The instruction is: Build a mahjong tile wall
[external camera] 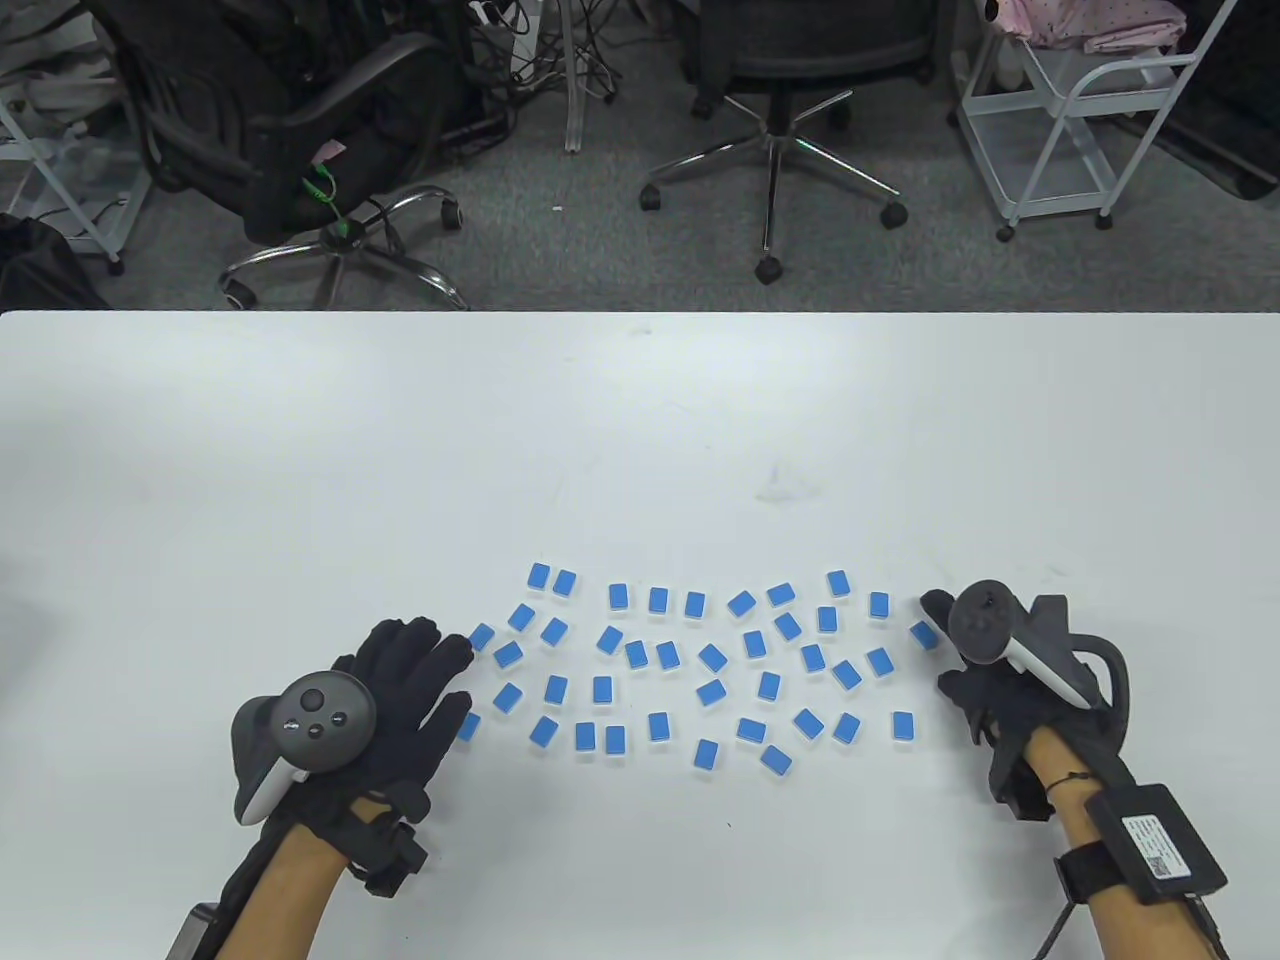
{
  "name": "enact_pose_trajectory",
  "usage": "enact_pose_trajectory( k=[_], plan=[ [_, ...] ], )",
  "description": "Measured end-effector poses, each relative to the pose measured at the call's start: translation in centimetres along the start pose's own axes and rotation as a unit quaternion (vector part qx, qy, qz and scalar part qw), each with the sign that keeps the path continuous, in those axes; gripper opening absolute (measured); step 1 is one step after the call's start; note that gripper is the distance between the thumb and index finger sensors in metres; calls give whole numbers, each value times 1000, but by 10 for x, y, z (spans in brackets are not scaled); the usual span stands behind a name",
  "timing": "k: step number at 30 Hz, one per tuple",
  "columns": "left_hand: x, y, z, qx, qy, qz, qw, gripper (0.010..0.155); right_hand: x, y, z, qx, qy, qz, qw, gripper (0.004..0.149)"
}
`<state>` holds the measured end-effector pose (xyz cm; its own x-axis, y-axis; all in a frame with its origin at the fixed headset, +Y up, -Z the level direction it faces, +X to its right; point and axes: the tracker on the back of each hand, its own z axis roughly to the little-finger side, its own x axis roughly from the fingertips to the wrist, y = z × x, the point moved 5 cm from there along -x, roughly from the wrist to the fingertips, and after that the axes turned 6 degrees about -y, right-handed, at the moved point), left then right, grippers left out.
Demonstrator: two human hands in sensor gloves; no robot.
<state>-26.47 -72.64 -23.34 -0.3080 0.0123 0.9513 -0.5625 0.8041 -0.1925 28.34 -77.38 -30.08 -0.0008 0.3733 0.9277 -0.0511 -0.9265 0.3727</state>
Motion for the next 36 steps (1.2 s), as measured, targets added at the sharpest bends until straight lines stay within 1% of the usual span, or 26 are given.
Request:
enact_pose_trajectory(
  k=[2, 5, 7, 10, 12, 14, 17, 21, 23, 25, 27, 29, 36],
  plan=[
    [-1, 0, 1, 3, 1, 0, 1000, 65, -7, -3, -7, -11, -15, 9, 1000, 68],
    [-2, -1, 1, 5, 1, 3, 1000, 65, -11, -6, -9, -13, -9, 19, 1000, 55],
    [-2, -1, 0, 0, 1, 2, 1000, 65, -11, -7, -10, -17, -11, 31, 999, 53],
    [-2, -1, 0, 0, -2, 2, 1000, 66, -7, -10, -11, -8, -18, 49, 999, 54],
    [-2, -2, 0, 2, -2, 1, 1000, 65, -4, -10, -9, -20, -26, 39, 999, 55],
    [-2, -2, 0, 2, -2, 3, 1000, 66, 2, -6, -4, -48, -38, 10, 998, 56],
    [-2, -1, 0, 2, -4, 2, 1000, 65, 17, 3, 5, -93, -49, -22, 994, 58],
    [-2, -2, -1, 3, -6, 1, 1000, 65, 38, 14, 8, -118, -60, -26, 991, 59],
    [-2, -2, -1, 3, -6, 3, 1000, 65, 46, 16, 5, -110, -64, -15, 992, 59],
    [-2, -3, -1, 2, -6, 4, 1000, 66, 52, 15, 1, -92, -66, 13, 993, 59],
    [-1, -4, -1, 3, -5, 6, 1000, 65, 54, 14, -3, -74, -70, 30, 994, 59],
    [-1, -4, -1, 4, -5, 8, 1000, 66, 55, 14, -8, -56, -78, 29, 995, 59],
    [-1, -6, -1, 8, -2, 13, 1000, 66, 59, 13, -25, 1, -95, 67, 993, 59]
  ],
)
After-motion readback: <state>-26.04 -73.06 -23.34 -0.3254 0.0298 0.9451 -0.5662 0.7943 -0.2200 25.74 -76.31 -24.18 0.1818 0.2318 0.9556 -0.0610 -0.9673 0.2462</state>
